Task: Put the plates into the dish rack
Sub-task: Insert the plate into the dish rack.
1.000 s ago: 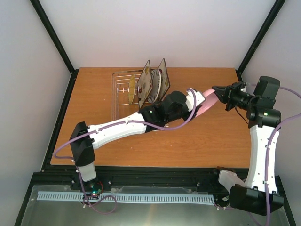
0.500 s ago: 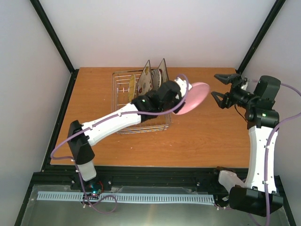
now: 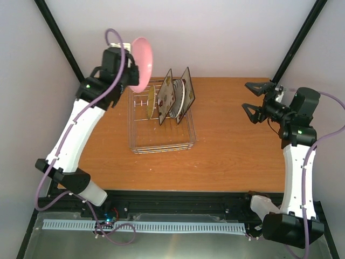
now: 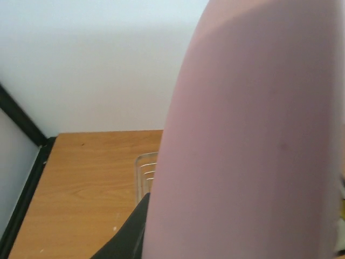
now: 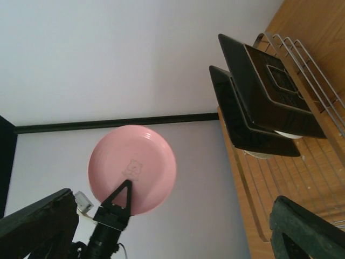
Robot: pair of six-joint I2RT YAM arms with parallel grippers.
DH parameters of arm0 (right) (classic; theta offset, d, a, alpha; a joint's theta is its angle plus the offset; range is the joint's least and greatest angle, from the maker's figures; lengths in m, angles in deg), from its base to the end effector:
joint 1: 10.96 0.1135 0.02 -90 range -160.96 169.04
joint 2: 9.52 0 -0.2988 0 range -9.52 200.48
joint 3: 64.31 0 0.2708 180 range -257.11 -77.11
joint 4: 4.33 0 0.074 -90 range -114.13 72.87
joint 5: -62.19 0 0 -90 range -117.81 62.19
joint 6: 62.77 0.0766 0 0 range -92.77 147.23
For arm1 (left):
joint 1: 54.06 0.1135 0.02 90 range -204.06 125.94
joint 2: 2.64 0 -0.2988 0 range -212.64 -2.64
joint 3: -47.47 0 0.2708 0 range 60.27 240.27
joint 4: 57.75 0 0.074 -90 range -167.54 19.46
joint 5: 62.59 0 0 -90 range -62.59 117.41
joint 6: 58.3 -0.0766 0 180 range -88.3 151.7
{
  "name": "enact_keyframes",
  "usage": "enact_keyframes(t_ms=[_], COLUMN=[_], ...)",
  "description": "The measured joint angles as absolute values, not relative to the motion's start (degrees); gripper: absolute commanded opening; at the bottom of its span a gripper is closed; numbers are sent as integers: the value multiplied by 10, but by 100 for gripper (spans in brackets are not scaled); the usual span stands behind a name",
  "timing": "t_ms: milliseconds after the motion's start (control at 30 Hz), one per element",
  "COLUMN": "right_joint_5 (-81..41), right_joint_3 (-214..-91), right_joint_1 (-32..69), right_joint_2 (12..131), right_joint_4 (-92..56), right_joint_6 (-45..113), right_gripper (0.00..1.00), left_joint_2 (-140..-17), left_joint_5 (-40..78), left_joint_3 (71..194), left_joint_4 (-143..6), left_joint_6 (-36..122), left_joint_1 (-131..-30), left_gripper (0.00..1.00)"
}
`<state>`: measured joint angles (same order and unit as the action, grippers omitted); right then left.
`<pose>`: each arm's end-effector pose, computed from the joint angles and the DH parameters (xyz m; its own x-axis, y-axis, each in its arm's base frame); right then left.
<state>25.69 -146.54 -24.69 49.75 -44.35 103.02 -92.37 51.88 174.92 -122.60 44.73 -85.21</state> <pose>0.2390 0.0050 0.4409 -0.6568 0.7541 -0.0061 0.1277 0.1191 0.9846 0.3251 -0.1594 0.5124 -0.4152 0.0112 -0.9096 0.0633 0.9979 -0.0166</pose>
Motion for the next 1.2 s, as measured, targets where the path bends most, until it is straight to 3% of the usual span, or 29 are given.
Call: enact_keyframes(t_ms=[167, 433, 667, 800, 1033, 1200], right_joint_5=[280, 322, 303, 297, 284, 268], right_joint_3=[-1474, -1540, -1488, -1455, -1455, -1495], right_joint_1=[-241, -85, -60, -48, 10, 55], right_joint_2=[524, 620, 600, 597, 615, 662], right_joint_4=[-438, -423, -390, -349, -280, -257], right_joint_6=[973, 734, 602, 590, 609, 624], right_gripper=[95, 93, 95, 96, 97, 97], left_joint_2=[-885, -843, -837, -838, -837, -840], left_joint_5=[453, 88, -231, -343, -440, -454], left_joint_3=[1715, 1596, 1433, 1339, 1301, 1322], left_joint_4=[-1233, -1151, -949, -809, -662, -719], left_joint_6=[446, 443, 612, 738, 857, 820], left_joint_1=[-804, -770, -655, -631, -638, -647], left_gripper=[1, 1, 1, 1, 1, 1])
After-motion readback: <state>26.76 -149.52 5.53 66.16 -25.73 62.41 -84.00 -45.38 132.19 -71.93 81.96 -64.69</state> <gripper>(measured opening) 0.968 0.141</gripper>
